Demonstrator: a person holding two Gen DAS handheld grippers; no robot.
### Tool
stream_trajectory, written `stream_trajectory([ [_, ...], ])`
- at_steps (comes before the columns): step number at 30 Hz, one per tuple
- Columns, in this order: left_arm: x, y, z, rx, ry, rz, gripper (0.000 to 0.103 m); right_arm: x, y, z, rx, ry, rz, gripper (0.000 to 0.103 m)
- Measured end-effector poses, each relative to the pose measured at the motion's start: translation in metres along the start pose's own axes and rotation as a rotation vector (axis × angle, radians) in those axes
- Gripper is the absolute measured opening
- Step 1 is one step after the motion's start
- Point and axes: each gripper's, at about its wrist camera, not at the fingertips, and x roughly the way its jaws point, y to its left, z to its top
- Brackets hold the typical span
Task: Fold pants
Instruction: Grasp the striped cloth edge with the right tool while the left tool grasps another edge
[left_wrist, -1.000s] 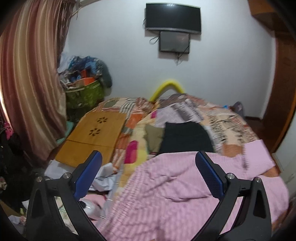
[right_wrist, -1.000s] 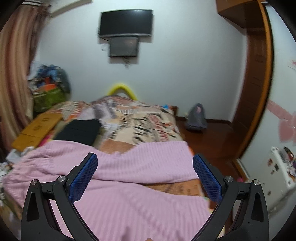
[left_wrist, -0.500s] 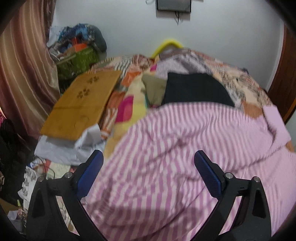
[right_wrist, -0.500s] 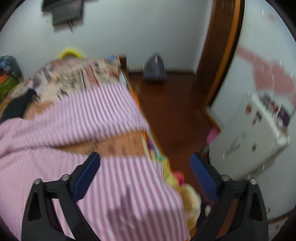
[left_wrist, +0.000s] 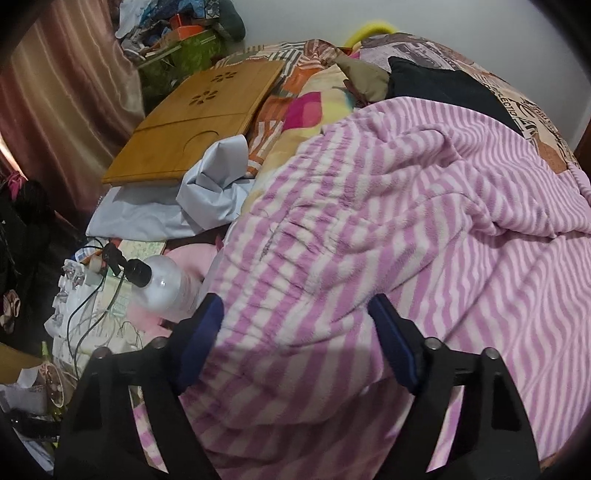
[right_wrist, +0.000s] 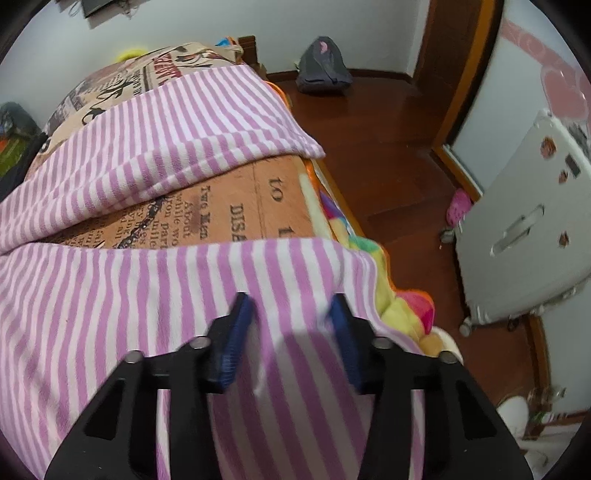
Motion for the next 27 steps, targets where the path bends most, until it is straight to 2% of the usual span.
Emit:
stream_trajectory([
  [1,0.0,-0.001,0.001,0.005,-0.008,0.011,0.069,0.0,0.006,0.002,-0.025,-0.005,-0.013,0.023],
  [2,0.0,-0.001,0.002,0.011,-0.013,0.027,0.067,0.005,0.007,0.003,-0.04,-0.011,-0.023,0.017],
  [4,0.0,0.001,0.004,0.0,0.0,0.022,0.065,0.009,0.018,0.006,-0.093,-0.02,-0.069,0.011],
  [7,-0.008,0.007,0.015,0.003,0.013,-0.023,0.065,0.013,0.029,0.011,-0.132,-0.015,-0.114,0.011],
  [10,-0.025,0.009,0.036,0.004,-0.044,-0.064,0.065,0.004,0.019,0.013,-0.1,-0.019,-0.088,0.013],
  [12,-0.028,0.008,0.055,0.01,-0.069,-0.067,0.066,-0.004,0.014,0.013,-0.063,-0.022,-0.056,0.016],
  [14,-0.022,0.004,0.074,0.022,-0.073,-0.086,0.066,-0.009,0.007,0.013,-0.036,-0.027,-0.043,0.024],
  [17,0.009,-0.008,0.097,0.062,-0.024,-0.074,0.066,-0.014,0.005,0.012,-0.028,-0.038,-0.055,0.039],
  [20,0.041,-0.014,0.103,0.068,0.049,-0.079,0.066,-0.023,0.001,0.008,-0.032,-0.055,-0.088,0.048],
  [23,0.055,-0.017,0.098,0.057,0.054,-0.073,0.059,-0.025,-0.013,0.008,-0.012,-0.056,-0.095,0.054],
  [26,0.053,-0.02,0.095,0.05,0.029,-0.052,0.046,-0.022,-0.023,0.008,0.015,-0.048,-0.097,0.057],
  [27,0.051,-0.019,0.094,0.041,0.025,-0.04,0.039,-0.018,-0.026,0.009,0.028,-0.038,-0.085,0.057],
])
